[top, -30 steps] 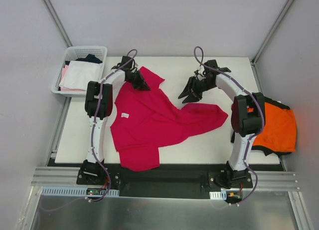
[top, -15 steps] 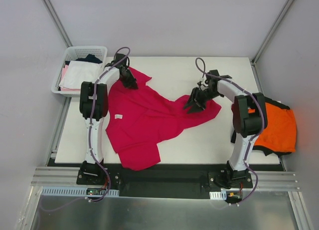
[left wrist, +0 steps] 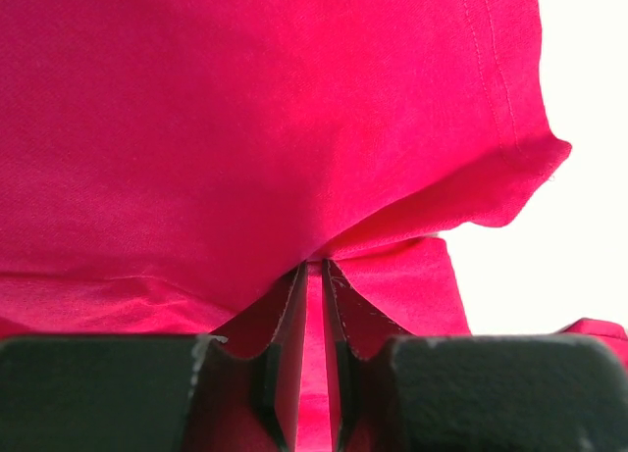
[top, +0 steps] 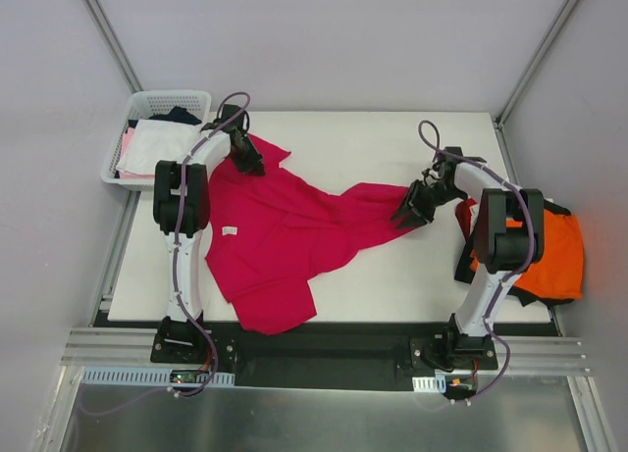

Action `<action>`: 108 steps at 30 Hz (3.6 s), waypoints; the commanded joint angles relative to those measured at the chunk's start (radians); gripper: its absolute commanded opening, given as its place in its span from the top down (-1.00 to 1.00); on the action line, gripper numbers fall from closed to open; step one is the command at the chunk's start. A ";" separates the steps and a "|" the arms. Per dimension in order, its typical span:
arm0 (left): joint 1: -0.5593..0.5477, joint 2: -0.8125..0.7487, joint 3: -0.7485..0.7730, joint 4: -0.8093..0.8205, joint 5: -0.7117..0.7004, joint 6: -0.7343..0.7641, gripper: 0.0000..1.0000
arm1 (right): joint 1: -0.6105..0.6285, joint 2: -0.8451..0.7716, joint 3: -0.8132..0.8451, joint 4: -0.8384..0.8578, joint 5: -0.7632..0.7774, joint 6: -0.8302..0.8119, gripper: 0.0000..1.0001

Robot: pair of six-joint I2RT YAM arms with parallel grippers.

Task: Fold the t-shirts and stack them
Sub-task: Flatten the tshirt out

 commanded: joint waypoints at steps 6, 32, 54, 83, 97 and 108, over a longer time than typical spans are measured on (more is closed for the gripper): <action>0.012 -0.029 -0.002 -0.062 0.023 0.028 0.75 | -0.024 0.116 0.177 0.041 0.130 0.030 0.98; 0.012 0.004 0.027 -0.062 0.046 0.038 0.76 | 0.252 0.126 0.288 -0.230 0.787 0.143 0.98; 0.015 -0.006 0.004 -0.062 0.044 0.058 0.77 | 0.320 0.189 0.240 -0.163 0.645 0.221 0.98; 0.116 0.038 0.104 -0.120 0.009 0.084 0.73 | 0.239 -0.144 -0.159 -0.272 0.649 0.300 0.97; 0.096 -0.025 0.188 -0.125 0.090 0.072 0.69 | 0.216 -0.106 0.067 -0.265 0.545 0.237 0.95; -0.100 0.032 0.323 -0.079 0.310 0.032 0.47 | 0.101 0.151 0.289 -0.161 0.349 0.151 0.57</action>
